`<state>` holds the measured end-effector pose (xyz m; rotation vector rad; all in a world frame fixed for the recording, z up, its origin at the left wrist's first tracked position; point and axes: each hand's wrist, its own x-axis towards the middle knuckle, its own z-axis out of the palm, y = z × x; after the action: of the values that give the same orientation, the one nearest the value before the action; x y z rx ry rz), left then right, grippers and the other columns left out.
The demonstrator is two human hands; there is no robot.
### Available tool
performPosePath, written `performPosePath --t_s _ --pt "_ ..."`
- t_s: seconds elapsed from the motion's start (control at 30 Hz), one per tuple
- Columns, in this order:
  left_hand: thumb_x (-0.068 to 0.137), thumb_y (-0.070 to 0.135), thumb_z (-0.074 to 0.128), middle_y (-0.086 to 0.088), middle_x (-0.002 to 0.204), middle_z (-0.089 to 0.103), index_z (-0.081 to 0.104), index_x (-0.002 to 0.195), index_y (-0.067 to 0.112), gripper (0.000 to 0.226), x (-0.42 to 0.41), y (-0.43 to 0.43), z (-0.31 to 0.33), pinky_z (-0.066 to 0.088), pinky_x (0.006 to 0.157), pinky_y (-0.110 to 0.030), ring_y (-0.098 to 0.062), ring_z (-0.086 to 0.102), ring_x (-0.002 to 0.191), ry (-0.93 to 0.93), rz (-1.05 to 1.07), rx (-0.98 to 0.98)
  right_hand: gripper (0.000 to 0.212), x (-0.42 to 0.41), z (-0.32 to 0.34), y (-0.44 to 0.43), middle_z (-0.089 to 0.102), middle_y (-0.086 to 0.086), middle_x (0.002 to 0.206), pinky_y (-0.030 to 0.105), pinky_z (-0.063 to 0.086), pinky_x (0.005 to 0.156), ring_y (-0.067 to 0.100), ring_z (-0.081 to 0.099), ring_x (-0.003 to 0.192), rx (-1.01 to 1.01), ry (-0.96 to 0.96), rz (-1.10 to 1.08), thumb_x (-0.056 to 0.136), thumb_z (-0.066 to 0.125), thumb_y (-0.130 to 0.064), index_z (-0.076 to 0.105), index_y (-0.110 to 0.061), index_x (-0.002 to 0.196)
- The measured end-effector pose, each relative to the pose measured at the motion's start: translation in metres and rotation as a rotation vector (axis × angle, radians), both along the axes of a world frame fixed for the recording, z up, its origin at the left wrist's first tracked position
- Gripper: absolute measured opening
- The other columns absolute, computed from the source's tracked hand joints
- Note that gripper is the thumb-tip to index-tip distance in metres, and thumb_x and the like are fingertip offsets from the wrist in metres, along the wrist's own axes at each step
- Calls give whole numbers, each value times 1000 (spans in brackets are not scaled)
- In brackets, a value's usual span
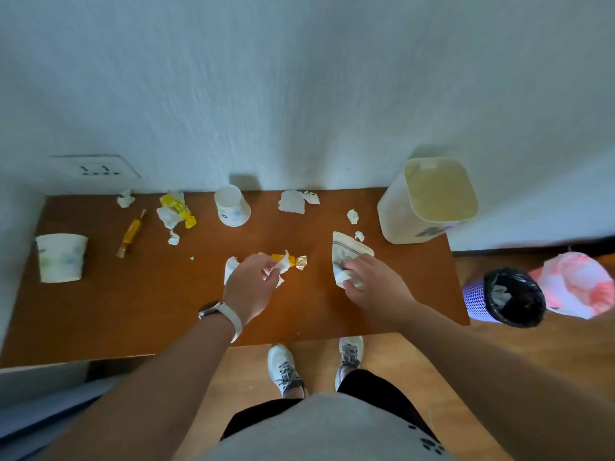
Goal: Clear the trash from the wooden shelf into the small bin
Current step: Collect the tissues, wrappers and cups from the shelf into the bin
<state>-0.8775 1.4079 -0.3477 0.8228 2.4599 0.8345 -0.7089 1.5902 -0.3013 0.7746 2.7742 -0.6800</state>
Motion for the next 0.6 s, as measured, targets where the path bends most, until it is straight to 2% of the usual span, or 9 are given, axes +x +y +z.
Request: performPosePath --t_s 0.07,0.2,0.3,0.4,0.5,0.6 --pt "95 26 59 7 89 61 67 99 18 13 -3 12 14 38 62 -14 -10 59 80 7 6 44 33 -1 13 5 56 -5 128 31 50 87 18 55 113 -15 47 -24 91 56 -31 58 -22 123" --pt "94 28 60 9 85 61 65 95 22 9 -5 41 48 42 63 -14 -5 57 76 31 -6 111 31 -3 45 17 56 -6 128 28 49 88 16 55 114 -27 154 -82 92 58 -29 58 -20 122" --pt "93 28 60 11 82 59 61 90 26 4 -4 69 76 39 63 -13 -4 56 74 71 -57 159 33 -3 70 34 54 -8 131 26 46 88 15 53 117 -41 248 -140 93 60 -30 56 -22 125" --pt "93 29 60 15 82 58 60 91 28 3 2 100 100 39 66 -12 -4 56 76 76 -104 202 34 2 91 59 55 -8 128 32 51 89 15 53 115 -47 346 -191 91 63 -30 58 -24 124" --pt "94 31 60 16 86 60 63 94 28 4 11 134 116 48 71 -18 -4 58 80 57 -151 233 33 13 105 89 55 -8 127 28 48 84 13 54 110 -13 373 -247 90 64 -30 60 -25 122" --pt "93 34 59 16 85 60 62 92 29 6 22 169 123 49 72 -21 -2 57 79 71 -213 234 35 28 106 118 54 -9 128 25 46 80 12 55 101 -14 344 -309 90 63 -31 59 -25 123"
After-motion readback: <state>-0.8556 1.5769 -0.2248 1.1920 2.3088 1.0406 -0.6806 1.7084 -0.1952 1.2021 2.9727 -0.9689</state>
